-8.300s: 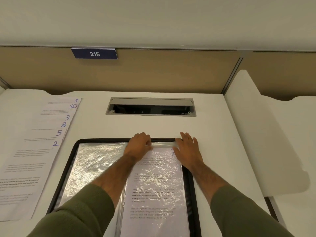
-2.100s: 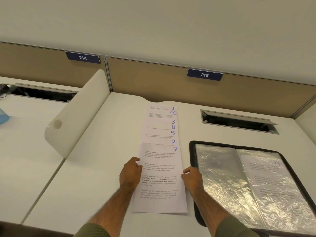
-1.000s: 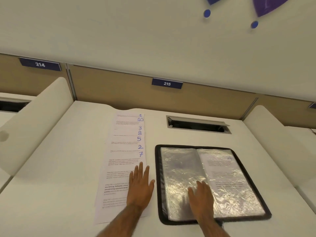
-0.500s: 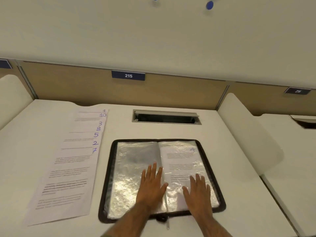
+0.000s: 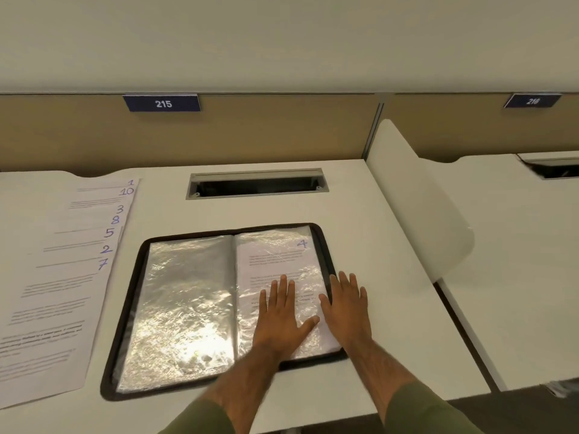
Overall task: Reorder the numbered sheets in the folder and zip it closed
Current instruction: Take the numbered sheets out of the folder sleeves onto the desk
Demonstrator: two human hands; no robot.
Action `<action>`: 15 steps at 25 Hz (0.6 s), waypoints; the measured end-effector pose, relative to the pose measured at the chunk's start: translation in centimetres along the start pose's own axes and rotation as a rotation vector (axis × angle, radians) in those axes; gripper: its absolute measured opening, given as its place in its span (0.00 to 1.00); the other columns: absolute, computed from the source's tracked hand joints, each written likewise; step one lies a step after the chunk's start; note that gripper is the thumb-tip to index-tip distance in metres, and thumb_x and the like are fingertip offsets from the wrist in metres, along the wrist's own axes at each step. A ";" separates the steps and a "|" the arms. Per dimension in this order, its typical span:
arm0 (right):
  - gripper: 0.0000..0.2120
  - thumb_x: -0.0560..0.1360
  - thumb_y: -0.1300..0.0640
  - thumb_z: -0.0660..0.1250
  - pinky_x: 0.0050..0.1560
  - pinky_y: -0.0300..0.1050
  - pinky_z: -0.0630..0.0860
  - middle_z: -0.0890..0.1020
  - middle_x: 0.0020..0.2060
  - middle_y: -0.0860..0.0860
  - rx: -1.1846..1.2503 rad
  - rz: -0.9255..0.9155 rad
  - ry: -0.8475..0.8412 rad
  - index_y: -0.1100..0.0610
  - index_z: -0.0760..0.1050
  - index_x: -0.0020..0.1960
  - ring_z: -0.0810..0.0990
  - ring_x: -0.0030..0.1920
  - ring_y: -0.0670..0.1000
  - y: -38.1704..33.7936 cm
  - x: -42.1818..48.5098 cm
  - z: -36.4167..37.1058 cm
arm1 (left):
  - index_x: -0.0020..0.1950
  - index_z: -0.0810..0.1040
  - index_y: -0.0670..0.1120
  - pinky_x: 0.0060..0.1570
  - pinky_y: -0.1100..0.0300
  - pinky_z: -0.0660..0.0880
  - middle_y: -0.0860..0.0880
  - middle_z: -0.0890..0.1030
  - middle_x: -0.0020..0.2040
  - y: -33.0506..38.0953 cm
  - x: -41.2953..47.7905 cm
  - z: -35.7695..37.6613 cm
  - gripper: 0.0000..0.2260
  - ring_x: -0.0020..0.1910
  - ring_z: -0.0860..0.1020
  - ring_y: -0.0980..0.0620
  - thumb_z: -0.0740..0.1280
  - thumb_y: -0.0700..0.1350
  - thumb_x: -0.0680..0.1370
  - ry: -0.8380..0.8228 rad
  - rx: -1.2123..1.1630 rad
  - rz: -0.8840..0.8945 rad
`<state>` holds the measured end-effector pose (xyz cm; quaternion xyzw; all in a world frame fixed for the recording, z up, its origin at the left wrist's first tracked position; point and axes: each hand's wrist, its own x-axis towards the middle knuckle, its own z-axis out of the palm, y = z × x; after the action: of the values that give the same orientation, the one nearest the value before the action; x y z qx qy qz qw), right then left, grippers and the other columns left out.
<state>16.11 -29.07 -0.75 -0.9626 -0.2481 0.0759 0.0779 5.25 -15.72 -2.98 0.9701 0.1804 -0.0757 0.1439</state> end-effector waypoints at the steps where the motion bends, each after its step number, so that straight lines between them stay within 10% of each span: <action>1: 0.29 0.85 0.41 0.48 0.79 0.57 0.47 0.54 0.82 0.53 0.006 -0.010 -0.009 0.53 0.52 0.82 0.48 0.82 0.56 0.2 0.4 0.0 | 0.80 0.30 0.47 0.78 0.44 0.34 0.49 0.26 0.78 0.5 0.2 0.1 0.44 0.77 0.26 0.49 0.41 0.75 0.77 0.000 -0.001 0.012; 15: 0.41 0.80 0.38 0.62 0.79 0.62 0.47 0.49 0.82 0.50 0.112 -0.290 -0.174 0.51 0.44 0.82 0.44 0.82 0.57 -2.3 14.2 -2.8 | 0.82 0.40 0.46 0.76 0.40 0.40 0.47 0.35 0.82 1.7 0.8 2.1 0.42 0.80 0.34 0.45 0.43 0.73 0.79 0.099 0.024 0.070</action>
<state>27.84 -20.48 0.88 -0.9006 -0.3856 0.1606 0.1200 6.47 -17.65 -4.72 0.9800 0.1522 -0.0246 0.1257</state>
